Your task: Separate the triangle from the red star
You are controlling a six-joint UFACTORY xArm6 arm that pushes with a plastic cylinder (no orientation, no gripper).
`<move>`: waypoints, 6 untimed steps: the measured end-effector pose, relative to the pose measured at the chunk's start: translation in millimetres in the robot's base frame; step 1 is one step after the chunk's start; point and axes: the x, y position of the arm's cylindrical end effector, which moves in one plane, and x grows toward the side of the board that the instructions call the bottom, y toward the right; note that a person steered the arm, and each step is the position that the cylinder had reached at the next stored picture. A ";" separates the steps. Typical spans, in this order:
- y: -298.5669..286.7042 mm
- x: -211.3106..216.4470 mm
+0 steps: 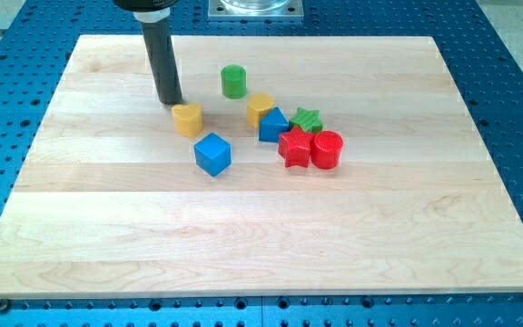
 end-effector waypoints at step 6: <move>172.8 107.7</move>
